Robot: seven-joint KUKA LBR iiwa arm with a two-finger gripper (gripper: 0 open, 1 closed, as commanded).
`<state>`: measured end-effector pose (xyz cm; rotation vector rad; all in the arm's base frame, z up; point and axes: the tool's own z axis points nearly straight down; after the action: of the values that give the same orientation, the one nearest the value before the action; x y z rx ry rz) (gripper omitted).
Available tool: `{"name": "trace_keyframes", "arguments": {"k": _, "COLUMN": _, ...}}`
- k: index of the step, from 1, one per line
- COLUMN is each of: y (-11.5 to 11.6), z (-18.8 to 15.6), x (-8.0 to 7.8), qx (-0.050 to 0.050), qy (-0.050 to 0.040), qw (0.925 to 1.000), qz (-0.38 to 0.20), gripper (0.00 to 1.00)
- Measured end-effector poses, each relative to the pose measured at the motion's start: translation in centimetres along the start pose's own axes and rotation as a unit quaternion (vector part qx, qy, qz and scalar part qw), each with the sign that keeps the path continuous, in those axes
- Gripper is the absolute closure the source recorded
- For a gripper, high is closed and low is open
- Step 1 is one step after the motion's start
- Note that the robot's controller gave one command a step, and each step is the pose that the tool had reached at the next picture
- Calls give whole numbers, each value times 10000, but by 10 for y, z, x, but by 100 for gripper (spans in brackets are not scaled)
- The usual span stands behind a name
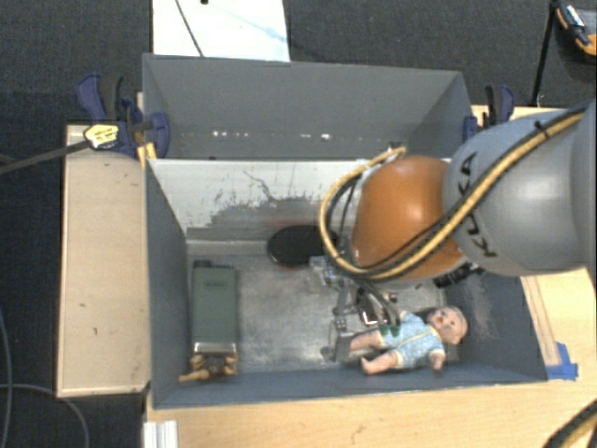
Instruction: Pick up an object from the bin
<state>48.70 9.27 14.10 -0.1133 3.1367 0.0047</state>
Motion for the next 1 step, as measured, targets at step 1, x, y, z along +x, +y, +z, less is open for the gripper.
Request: {"name": "trace_keyframes", "arguments": {"k": 1, "y": -41, "z": 44, "x": 9, "qx": 16, "qy": -3, "qw": 9984, "qz": -566, "gripper": 0}}
